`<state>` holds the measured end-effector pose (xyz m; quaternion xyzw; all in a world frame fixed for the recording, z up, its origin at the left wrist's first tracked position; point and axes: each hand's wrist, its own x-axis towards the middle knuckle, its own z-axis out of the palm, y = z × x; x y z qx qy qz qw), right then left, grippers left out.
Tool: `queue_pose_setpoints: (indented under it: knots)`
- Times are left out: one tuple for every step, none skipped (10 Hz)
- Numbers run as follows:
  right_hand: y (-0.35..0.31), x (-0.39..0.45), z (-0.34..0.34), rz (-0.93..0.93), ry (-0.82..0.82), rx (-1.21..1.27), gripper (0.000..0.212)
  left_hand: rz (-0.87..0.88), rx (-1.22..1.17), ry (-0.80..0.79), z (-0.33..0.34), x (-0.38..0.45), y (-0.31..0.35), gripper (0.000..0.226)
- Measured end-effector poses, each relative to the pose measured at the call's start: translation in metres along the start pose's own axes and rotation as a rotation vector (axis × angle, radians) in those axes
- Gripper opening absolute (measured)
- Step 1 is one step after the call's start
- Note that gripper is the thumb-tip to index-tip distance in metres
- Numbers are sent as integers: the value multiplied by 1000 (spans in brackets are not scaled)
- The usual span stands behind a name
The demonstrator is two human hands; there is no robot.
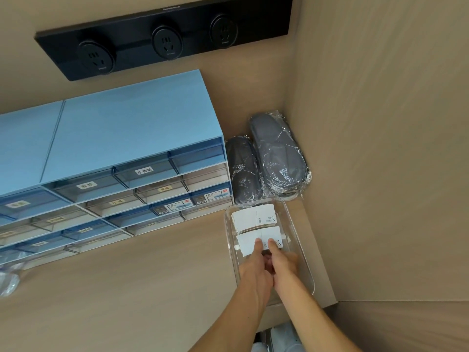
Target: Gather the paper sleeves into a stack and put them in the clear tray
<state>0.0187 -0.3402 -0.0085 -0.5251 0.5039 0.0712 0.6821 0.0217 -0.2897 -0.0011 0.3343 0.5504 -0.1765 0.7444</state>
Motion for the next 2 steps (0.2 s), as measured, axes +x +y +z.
queue_pose_setpoints:
  knots:
    - [-12,-23,-7,-64,-78,1,29,-65,-6,-101,1,-15,7,44]
    - [-30,-45,-10,-174,-124,14,29,-79,-54,-188,-2,-44,21,29]
